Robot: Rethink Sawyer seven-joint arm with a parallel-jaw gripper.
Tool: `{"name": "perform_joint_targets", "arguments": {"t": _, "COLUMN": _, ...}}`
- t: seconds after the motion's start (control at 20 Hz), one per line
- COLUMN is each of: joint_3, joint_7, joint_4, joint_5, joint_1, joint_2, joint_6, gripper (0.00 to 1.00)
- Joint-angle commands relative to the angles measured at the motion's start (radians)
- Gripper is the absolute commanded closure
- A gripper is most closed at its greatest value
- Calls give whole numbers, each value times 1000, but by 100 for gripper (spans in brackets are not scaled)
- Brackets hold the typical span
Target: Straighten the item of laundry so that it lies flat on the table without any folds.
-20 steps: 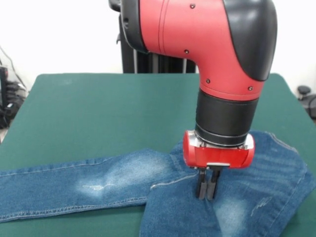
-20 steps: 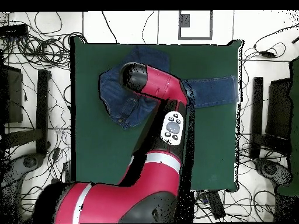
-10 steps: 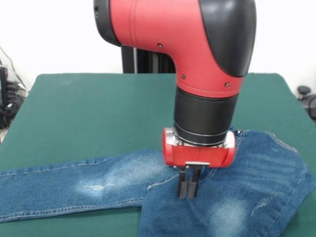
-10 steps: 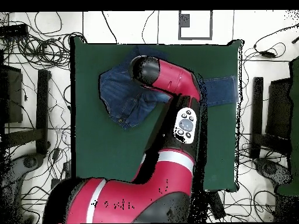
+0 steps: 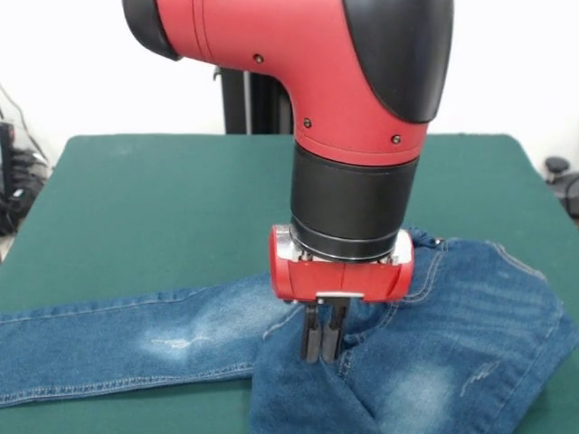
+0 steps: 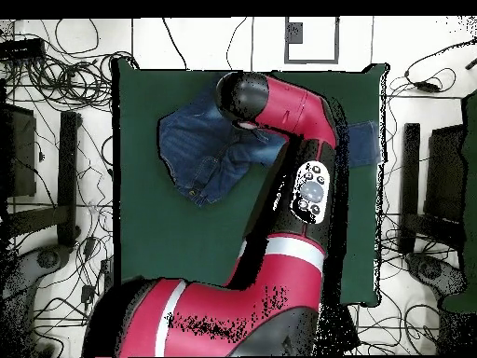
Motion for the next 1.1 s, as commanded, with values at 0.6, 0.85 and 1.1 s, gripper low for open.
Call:
{"name": "perform_joint_targets", "arguments": {"t": 0.6, "joint_3": 92, "joint_7": 44, "joint_4": -235, "joint_5": -42, "joint_1": 1, "joint_2": 133, "joint_6": 234, "gripper": 100}}
{"name": "perform_joint_targets", "arguments": {"t": 0.85, "joint_3": 89, "joint_7": 26, "joint_4": -273, "joint_5": -44, "joint_1": -7, "joint_2": 150, "joint_6": 250, "gripper": 100}}
{"name": "perform_joint_targets", "arguments": {"t": 1.1, "joint_3": 89, "joint_7": 17, "joint_4": -291, "joint_5": -44, "joint_1": -12, "joint_2": 158, "joint_6": 260, "gripper": 100}}
